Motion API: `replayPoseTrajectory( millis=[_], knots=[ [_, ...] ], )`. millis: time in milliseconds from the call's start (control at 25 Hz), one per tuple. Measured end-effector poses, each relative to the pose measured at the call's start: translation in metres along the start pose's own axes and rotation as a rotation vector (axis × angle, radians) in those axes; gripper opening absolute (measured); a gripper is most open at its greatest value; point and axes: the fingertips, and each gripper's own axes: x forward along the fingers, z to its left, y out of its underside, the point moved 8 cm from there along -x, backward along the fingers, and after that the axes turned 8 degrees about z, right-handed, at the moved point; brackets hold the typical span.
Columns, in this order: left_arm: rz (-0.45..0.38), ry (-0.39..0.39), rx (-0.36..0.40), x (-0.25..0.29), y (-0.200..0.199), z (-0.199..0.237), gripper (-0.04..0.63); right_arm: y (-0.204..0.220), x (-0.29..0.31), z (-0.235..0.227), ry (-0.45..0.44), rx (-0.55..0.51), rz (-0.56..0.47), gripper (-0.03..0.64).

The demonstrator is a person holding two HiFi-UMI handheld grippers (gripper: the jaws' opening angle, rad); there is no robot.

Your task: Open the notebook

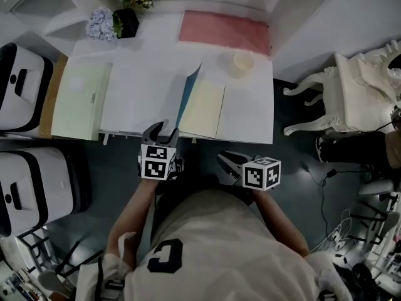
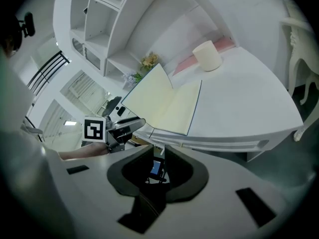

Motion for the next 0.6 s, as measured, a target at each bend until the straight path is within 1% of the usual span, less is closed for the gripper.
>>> replayPoseTrajectory(
  millis=[80,160,200,240,280,320,600],
  knots=[
    [-0.004,0.034,-0.144,-0.001,0.005,0.011,0.192,0.002,-0.001,0.0,-0.005,-0.001,0.005,0.08],
    [0.001,0.08,-0.313,-0.001,0.011,0.023,0.186,0.004,-0.003,0.001,-0.009,-0.003,0.011,0.08],
    [0.004,0.101,-0.382,0.0,0.014,0.027,0.181,0.004,-0.004,0.001,-0.011,-0.005,0.012,0.08],
    [0.006,0.113,-0.429,0.0,0.016,0.031,0.179,0.005,-0.005,0.001,-0.013,-0.008,0.014,0.08],
    [0.009,0.117,-0.452,0.001,0.017,0.034,0.179,0.005,-0.006,0.001,-0.014,-0.01,0.016,0.08],
    [0.012,0.113,-0.46,0.002,0.017,0.037,0.179,0.006,-0.006,0.001,-0.015,-0.013,0.019,0.08],
    [0.032,0.066,-0.48,0.006,0.024,0.045,0.179,0.002,-0.004,0.006,-0.019,-0.04,0.034,0.078]
  ],
)
